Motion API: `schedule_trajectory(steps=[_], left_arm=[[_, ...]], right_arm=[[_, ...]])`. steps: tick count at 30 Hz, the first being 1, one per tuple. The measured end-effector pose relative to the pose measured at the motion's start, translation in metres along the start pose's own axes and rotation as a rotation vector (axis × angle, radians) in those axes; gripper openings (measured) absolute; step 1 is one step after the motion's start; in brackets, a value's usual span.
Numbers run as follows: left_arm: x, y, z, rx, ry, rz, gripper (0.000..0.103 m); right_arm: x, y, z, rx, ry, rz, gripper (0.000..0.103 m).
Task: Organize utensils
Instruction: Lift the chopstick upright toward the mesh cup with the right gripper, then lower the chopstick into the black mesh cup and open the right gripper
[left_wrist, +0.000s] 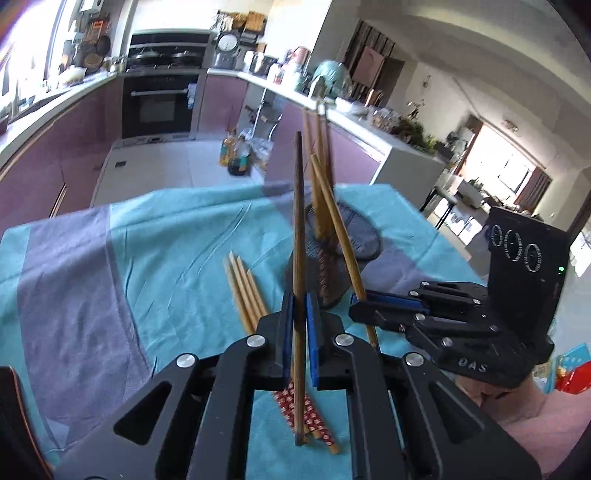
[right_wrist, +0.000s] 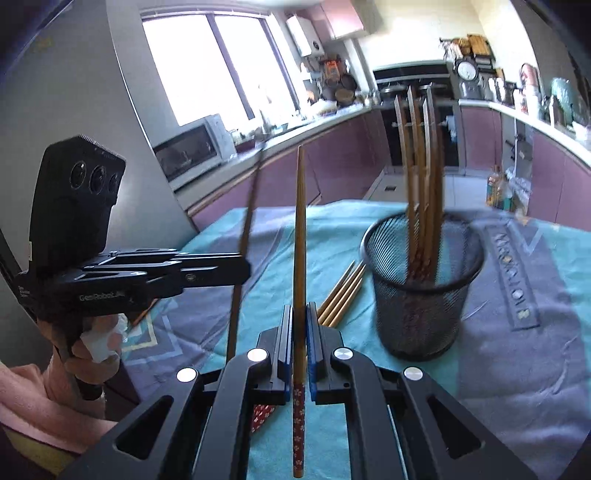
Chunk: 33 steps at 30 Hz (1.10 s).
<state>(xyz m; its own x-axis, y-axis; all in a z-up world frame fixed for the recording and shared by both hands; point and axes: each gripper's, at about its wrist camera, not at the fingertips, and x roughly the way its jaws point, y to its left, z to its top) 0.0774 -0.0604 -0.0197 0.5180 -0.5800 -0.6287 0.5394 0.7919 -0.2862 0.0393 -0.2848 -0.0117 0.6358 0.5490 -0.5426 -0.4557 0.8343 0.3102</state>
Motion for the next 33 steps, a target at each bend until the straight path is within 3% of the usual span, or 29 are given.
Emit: schedule_trajectory(steps=[12, 19, 27, 33], left_arm=[[-0.032, -0.031, 0.059, 0.034, -0.156, -0.090, 0.008], [-0.042, -0.046, 0.096, 0.040, -0.242, -0.096, 0.007], [-0.012, -0.062, 0.108, 0.079, -0.193, 0.020, 0.008], [0.020, -0.059, 0.102, 0.090, -0.106, 0.034, 0.008]], right_arm=[[-0.033, -0.028, 0.058, 0.001, -0.247, -0.127, 0.006], [-0.030, -0.045, 0.082, 0.010, -0.323, -0.175, 0.006], [-0.005, -0.057, 0.082, 0.013, -0.274, -0.209, 0.006], [0.005, -0.068, 0.072, 0.015, -0.201, -0.228, 0.006]])
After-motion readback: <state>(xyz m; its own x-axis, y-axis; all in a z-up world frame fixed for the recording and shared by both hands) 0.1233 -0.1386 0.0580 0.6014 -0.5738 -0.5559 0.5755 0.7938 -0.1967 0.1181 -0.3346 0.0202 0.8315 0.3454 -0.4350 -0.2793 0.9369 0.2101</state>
